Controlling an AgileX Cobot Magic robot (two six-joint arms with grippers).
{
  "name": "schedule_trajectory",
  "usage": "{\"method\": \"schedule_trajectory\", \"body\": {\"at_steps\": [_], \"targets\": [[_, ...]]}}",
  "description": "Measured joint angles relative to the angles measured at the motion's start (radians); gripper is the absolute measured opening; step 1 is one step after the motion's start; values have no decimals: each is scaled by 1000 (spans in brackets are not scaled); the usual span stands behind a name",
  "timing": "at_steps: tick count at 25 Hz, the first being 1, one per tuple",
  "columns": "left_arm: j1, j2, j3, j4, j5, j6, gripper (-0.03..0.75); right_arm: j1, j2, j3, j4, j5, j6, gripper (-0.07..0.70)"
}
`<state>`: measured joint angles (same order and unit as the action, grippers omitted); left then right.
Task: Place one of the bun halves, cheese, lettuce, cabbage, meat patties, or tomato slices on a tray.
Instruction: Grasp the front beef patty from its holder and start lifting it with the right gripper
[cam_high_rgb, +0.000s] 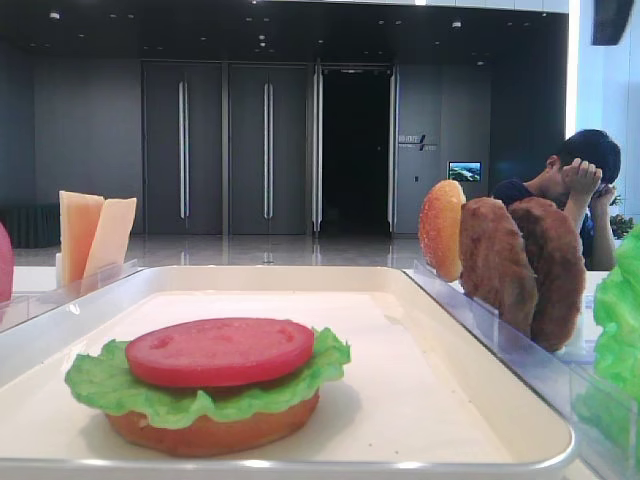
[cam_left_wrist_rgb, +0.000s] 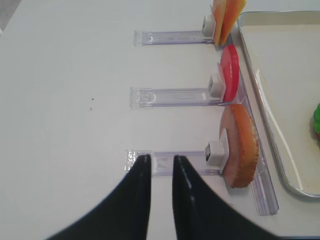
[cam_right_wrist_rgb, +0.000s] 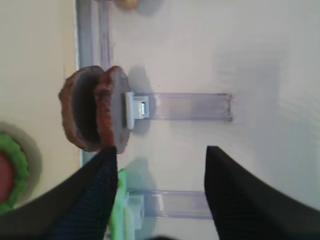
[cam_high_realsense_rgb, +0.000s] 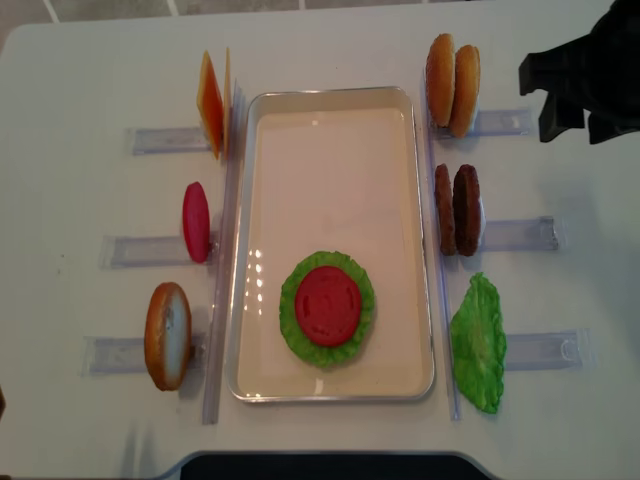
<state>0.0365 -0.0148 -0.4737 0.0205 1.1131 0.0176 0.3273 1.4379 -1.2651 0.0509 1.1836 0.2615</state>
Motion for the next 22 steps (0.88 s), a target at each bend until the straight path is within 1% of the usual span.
{"method": "schedule_trajectory", "body": {"at_steps": [6,8,12,16,22], "targets": [[0,0,0,0,0,0,45,148,113,-119,-1,-2,67,403],[0,0,0,0,0,0,24,177,143,-146,-1,-2,80,403],[0,0,0,0,0,0,3,210,194,-161,-2,-3,89,403],[0,0,0,0,0,0,1,230,228,-161,-1,-3,97,403],[0,0,0,0,0,0,0,235,250,-161,4,-19,110,403]]}}
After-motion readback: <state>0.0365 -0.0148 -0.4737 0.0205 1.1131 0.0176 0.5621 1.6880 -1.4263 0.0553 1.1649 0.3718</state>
